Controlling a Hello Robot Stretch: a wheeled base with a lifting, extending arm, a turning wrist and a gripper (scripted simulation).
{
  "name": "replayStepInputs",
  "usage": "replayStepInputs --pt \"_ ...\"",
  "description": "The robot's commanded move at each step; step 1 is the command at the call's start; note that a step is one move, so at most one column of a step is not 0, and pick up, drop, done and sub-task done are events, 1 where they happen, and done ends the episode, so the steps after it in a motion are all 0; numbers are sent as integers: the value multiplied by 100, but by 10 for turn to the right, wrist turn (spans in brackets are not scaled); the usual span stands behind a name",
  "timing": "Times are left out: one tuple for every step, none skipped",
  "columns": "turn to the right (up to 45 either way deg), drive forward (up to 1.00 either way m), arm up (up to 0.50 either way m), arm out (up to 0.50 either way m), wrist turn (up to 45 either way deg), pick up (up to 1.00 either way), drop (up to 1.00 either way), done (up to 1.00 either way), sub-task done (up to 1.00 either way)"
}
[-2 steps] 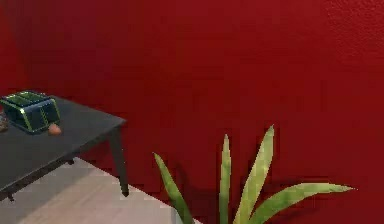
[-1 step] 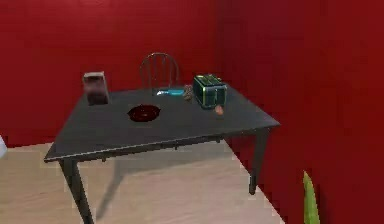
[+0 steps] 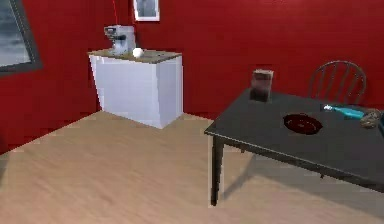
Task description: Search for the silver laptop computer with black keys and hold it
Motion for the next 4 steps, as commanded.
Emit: replayStepInputs --pt "-450 0 0 0 0 0 0 0 0" --pt "-60 0 0 0 0 0 0 0 0" --pt "0 5 0 0 0 0 0 0 0" --pt "-450 0 0 0 0 0 0 0 0"
